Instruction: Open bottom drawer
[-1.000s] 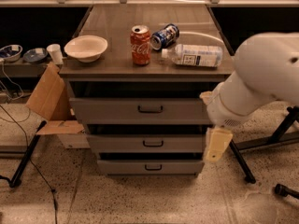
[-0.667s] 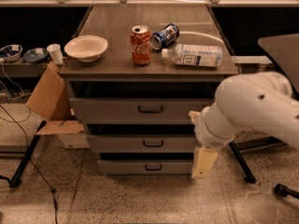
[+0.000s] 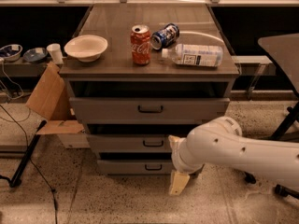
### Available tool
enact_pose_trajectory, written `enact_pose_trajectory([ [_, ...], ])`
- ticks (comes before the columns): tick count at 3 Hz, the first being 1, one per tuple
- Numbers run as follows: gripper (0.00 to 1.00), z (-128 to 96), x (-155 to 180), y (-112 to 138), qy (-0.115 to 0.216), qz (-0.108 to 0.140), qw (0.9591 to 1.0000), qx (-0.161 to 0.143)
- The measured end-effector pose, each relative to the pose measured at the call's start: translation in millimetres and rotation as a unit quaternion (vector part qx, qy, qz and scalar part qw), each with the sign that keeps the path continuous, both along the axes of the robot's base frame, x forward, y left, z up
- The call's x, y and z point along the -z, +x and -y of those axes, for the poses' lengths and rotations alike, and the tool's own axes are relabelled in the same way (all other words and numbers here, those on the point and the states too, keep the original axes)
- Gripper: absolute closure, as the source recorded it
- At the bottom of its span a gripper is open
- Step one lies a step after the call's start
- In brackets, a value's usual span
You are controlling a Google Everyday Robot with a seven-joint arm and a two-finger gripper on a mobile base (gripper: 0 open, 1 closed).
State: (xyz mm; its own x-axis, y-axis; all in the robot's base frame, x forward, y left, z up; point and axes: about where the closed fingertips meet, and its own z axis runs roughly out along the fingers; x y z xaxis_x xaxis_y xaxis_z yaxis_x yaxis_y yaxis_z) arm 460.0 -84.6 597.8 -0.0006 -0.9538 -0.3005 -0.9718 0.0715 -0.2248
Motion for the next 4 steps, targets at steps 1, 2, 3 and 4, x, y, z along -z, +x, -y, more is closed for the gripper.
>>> enact_pose_trajectory([
  [1, 0.00, -33.6, 62.4, 13.0, 0.026, -0.007, 0.9996, 0.010],
  [2, 0.00, -60.5, 125.2, 24.1, 0.045, -0.035, 0.9980, 0.026],
  [3, 0.00, -84.9, 185.3, 31.2, 0.057, -0.061, 0.9957, 0.039],
  [4, 0.00, -104.4, 235.5, 38.5, 0.071, -0.078, 0.9931, 0.051],
])
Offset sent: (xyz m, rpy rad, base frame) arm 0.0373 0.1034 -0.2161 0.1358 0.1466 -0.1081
